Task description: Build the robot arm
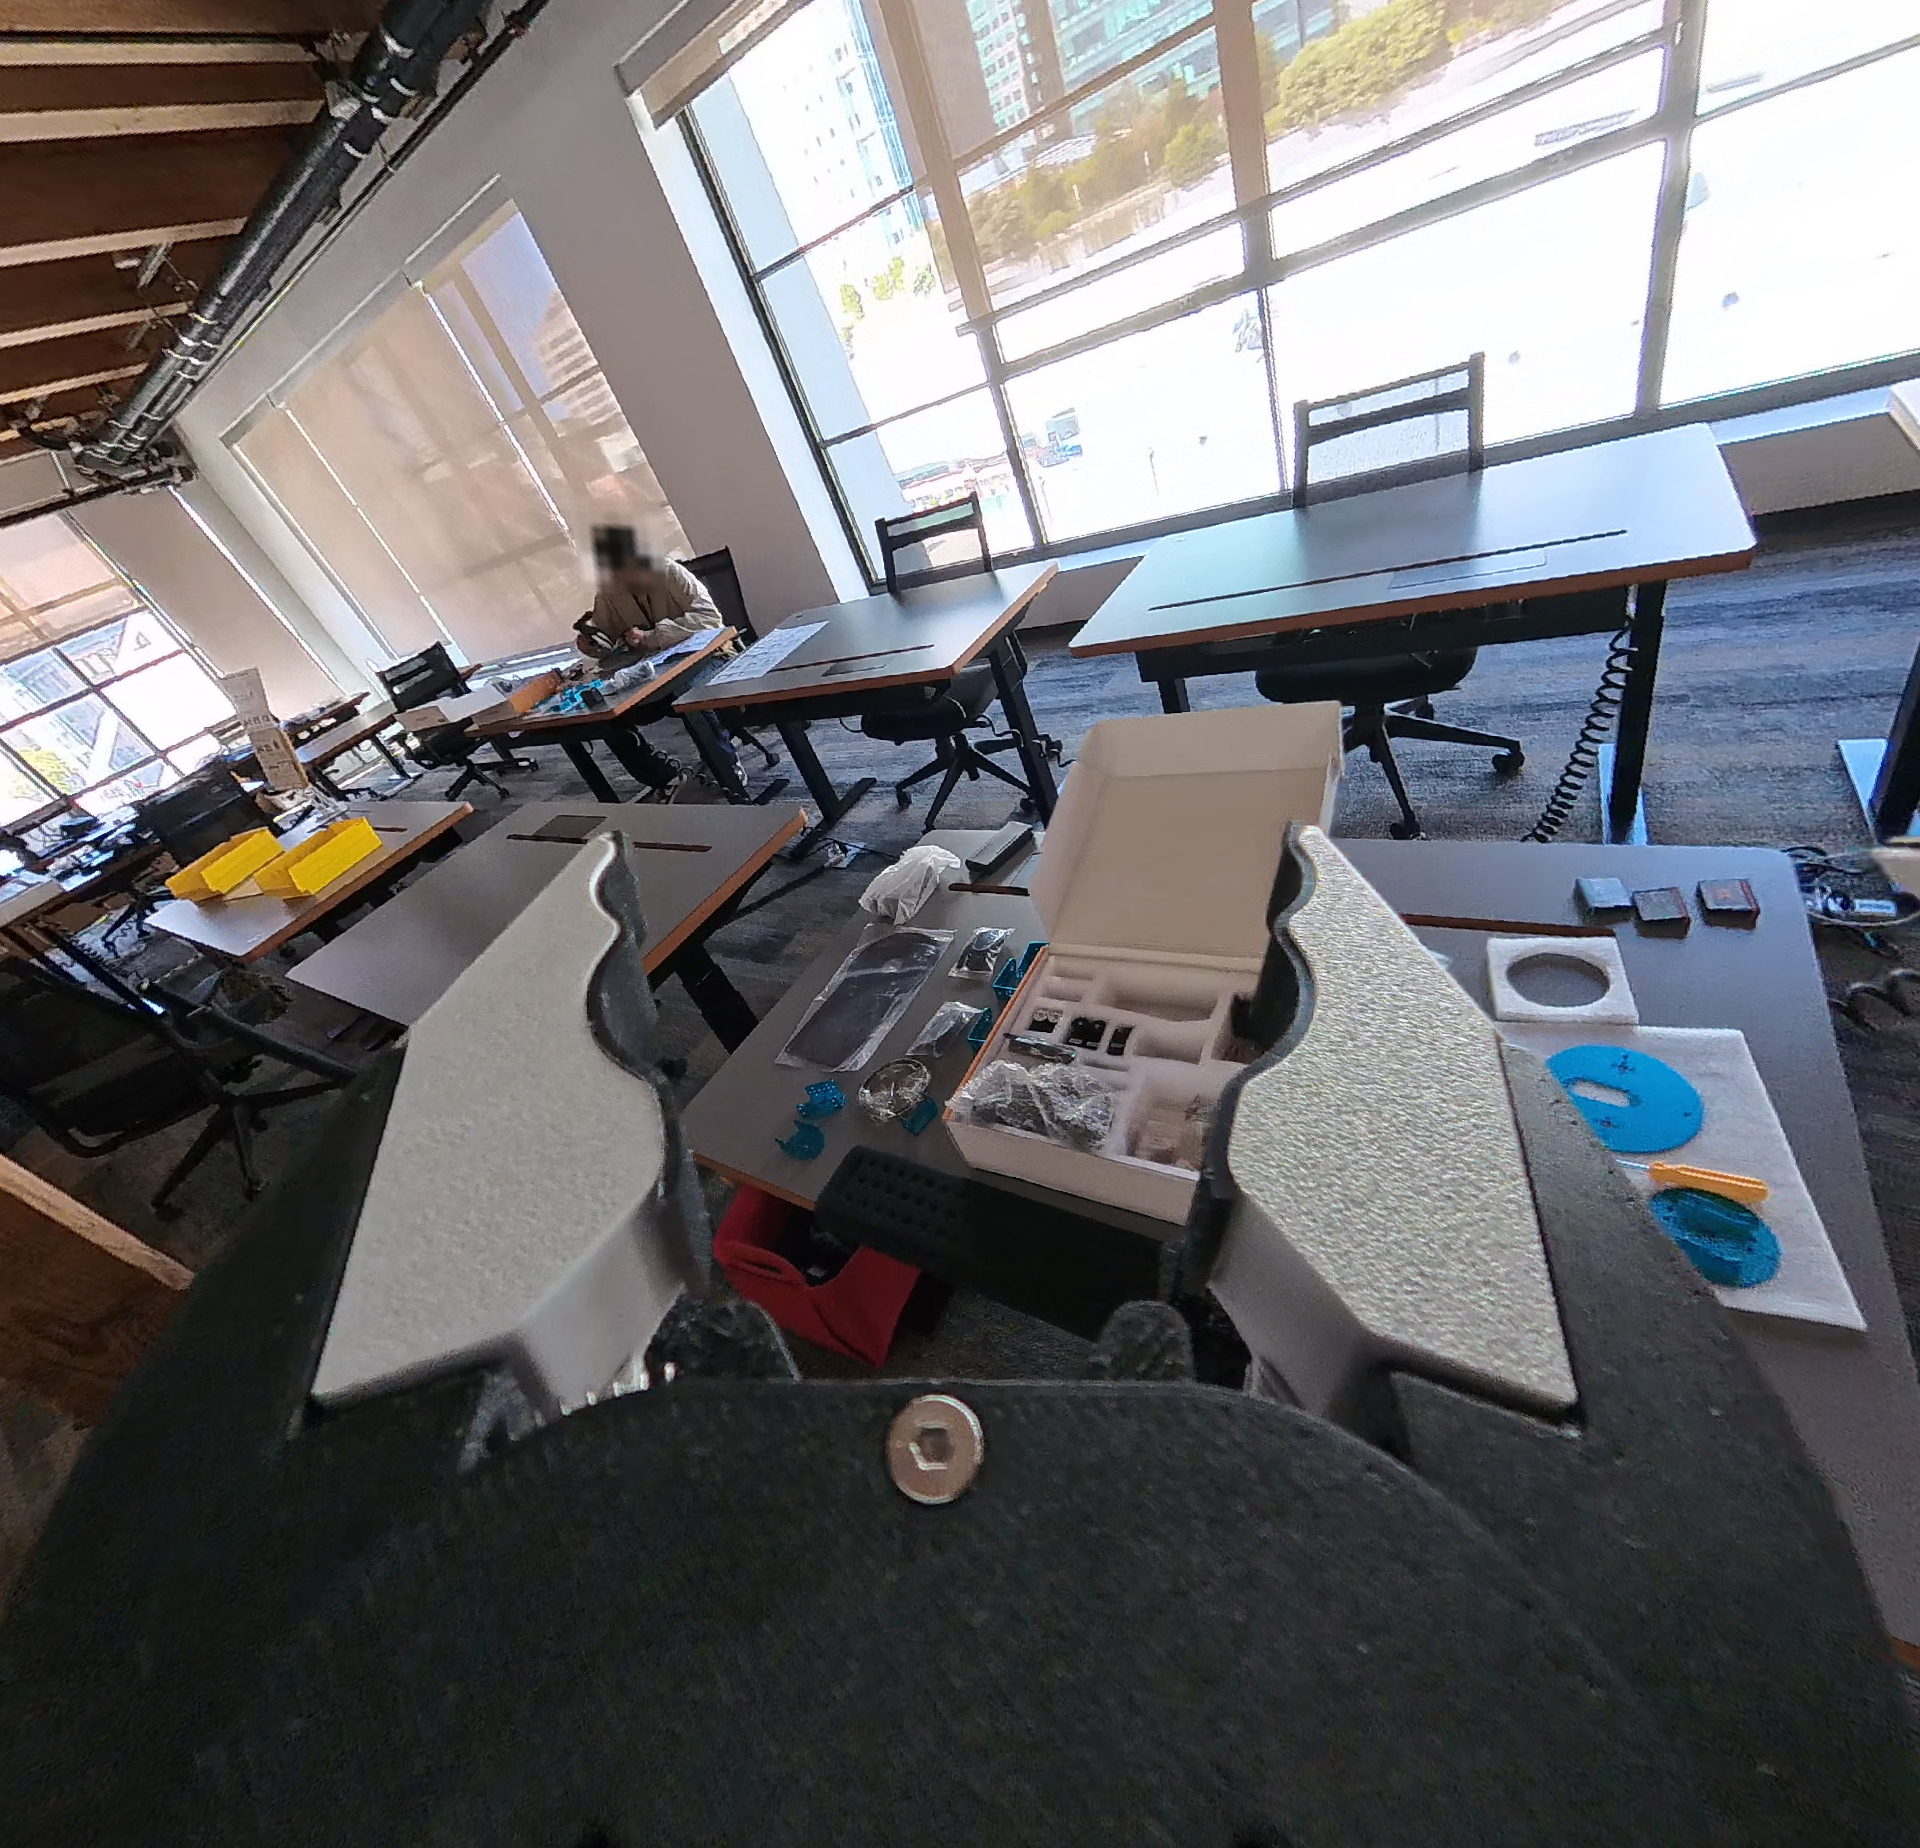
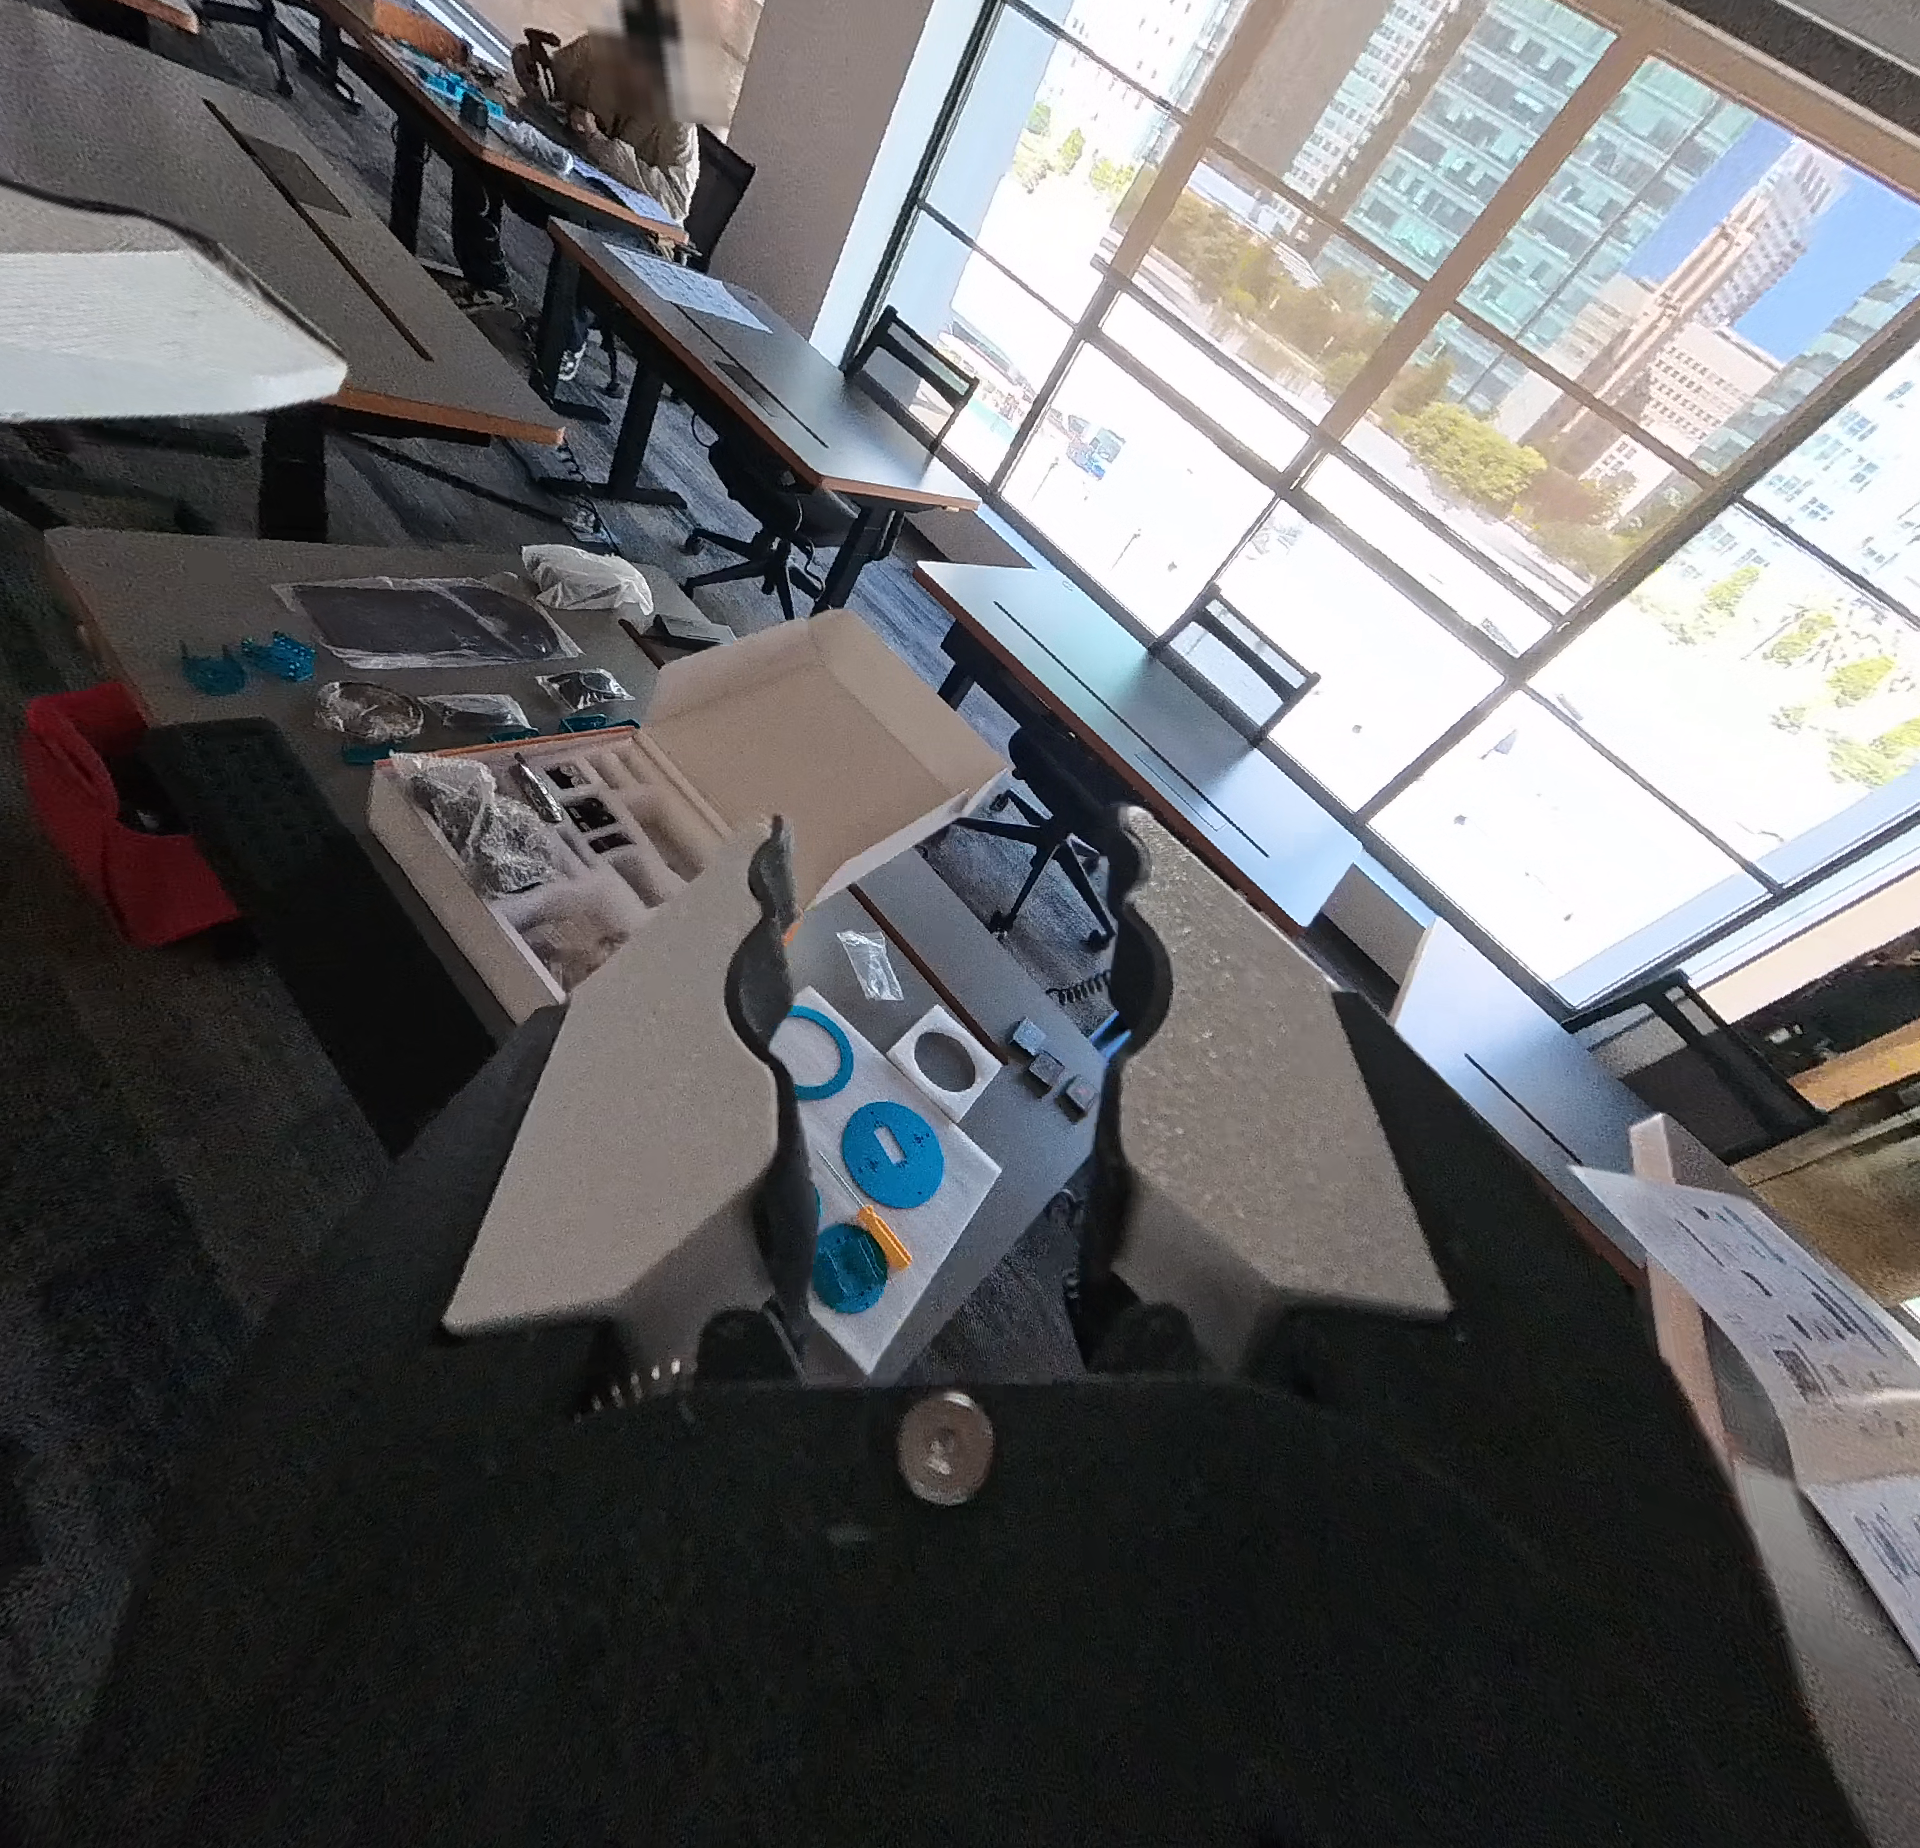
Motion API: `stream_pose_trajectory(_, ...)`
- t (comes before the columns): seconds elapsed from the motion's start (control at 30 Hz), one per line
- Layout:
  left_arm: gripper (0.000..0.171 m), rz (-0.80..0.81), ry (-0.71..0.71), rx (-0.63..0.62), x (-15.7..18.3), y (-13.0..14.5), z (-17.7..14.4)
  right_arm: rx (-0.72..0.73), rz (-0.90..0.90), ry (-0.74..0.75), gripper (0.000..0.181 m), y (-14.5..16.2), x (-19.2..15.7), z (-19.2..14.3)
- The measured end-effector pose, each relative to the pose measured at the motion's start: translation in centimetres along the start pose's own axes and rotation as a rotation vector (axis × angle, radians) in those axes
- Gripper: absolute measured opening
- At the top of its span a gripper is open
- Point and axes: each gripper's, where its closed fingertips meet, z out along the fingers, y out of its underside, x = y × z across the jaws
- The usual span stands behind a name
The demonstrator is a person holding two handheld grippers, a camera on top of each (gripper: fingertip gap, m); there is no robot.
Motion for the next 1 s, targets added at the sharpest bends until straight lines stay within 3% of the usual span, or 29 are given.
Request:
stream_pose_trajectory(0.17, 0.119, -0.007, 0.036, 0.014, 4.8, -1.8, -4.7, -0.013, 0.007, 0.058, 0.063, 3.2, 4.9, -6.4)
stream_pose_trajectory(0.33, 0.121, -0.096, 0.105, -0.035, 8.2, 1.5, -11.5, -0.02, 0.018, 0.178, 0.063, 6.7, 12.8, -16.2)
stream_pose_trajectory(0.5, 0.121, -0.121, 0.083, -0.12, 8.6, 5.6, -17.6, -0.076, 0.03, 0.285, 0.063, 10.9, 19.7, -24.1)
stream_pose_trajectory(0.7, 0.121, -0.133, 0.075, -0.101, 7.8, 3.3, -19.9, -0.125, 0.067, 0.337, 0.064, 14.2, 23.0, -28.5)
stream_pose_trajectory(0.77, 0.12, -0.167, 0.148, -0.053, 8.8, 1.8, -19.8, -0.138, 0.081, 0.355, 0.064, 15.0, 23.3, -29.1)
stream_pose_trajectory(0.87, 0.113, -0.198, 0.388, 0.038, 12.8, -0.2, -19.5, -0.125, 0.119, 0.313, 0.069, 16.2, 22.4, -29.1)
stream_pose_trajectory(1.0, 0.099, -0.193, 0.707, 0.129, 18.7, 0.1, -18.0, -0.035, 0.189, 0.224, 0.089, 19.0, 19.9, -28.9)
